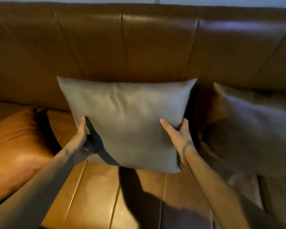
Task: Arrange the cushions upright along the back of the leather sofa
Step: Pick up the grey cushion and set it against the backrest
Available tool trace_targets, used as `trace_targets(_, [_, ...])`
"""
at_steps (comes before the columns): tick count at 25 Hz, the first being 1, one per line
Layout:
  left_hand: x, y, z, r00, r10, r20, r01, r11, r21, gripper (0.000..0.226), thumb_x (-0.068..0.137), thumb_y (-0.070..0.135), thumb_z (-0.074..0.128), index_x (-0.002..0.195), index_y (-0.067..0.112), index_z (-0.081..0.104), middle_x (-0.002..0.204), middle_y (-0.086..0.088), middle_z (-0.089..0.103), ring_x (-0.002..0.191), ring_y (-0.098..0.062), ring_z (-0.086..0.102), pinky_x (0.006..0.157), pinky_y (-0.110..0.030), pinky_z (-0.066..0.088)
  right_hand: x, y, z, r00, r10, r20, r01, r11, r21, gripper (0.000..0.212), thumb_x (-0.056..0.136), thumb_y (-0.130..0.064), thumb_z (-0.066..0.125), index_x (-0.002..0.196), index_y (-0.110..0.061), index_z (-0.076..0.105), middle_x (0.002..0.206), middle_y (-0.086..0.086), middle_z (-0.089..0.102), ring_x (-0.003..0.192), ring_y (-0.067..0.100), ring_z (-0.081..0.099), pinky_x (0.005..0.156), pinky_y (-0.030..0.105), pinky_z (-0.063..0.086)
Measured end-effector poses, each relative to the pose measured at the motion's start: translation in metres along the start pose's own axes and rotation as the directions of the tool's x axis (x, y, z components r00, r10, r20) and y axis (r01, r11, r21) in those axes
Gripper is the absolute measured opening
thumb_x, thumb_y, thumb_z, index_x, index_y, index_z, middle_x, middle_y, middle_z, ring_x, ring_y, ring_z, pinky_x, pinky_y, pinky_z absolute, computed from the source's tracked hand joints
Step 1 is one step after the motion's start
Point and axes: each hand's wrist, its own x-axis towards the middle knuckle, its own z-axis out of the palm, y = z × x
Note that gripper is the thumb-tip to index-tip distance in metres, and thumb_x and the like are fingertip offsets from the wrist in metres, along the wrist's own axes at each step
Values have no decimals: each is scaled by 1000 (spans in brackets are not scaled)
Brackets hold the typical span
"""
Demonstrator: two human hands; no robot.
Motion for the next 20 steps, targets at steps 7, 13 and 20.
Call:
trace_targets(7, [21,20,4,996,4,-94,8,991,134,100,81,74,47,156,30,-3,165,3,-4,151,-28,5,116,-64,15,22,1,-14,996,86,0,-86,995,-41,80,78,-44,77,141,-18,36,129,4,58,111,24,59,97,41,49])
trace_targets(13, [56,95,9,958,62,-280,-40,996,83,102,82,63,62,155,26,0,164,-7,7,146,-43,16,102,-75,32,42,-34,-10,987,76,-140,-72,997,37,113,63,-68,74,153,-25,20,151,1,40,136,27,43,111,45,37])
trace_targets(20, [58,97,22,947,93,-309,-73,995,73,97,78,47,76,149,22,14,156,-11,26,143,-43,24,105,-74,27,31,-37,-2,981,6,-196,27,986,163,57,80,-42,76,129,-23,55,119,-2,67,108,18,64,100,45,51])
